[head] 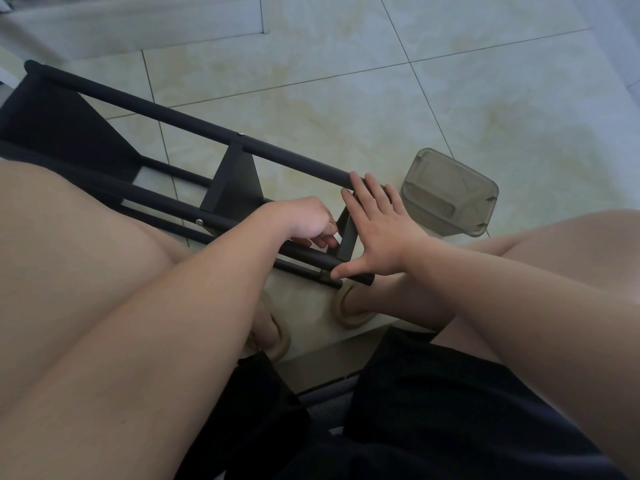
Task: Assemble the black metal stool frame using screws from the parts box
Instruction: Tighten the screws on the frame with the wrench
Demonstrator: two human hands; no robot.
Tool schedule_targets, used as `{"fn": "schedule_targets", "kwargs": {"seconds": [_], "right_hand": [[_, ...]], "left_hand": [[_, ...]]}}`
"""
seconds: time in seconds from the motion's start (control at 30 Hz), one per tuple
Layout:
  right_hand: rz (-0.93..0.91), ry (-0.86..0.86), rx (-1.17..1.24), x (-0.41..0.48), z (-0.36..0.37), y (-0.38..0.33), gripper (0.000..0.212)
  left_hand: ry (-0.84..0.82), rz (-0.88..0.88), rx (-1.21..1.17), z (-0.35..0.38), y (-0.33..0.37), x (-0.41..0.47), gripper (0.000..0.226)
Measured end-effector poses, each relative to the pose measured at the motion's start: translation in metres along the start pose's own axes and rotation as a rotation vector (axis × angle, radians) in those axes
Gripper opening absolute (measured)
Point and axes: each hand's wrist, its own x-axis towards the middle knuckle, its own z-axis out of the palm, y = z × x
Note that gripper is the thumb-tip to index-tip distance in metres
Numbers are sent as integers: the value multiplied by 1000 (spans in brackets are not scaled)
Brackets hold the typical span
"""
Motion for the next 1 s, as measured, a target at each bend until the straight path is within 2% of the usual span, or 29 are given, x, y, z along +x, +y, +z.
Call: {"fn": "schedule_targets", "kwargs": {"seconds": [0.37,0.8,1.0], "right_hand": [[0,-8,-4,1,0,1,149],[-1,1,-1,1,1,1,148],[-2,0,-2,1,1,1,148]], "left_hand": [[-33,77,219,-3,-3,-5,27],[-35,100,482,-3,-1,-12,15],[-71,78,541,-2,3,-16,24]]}}
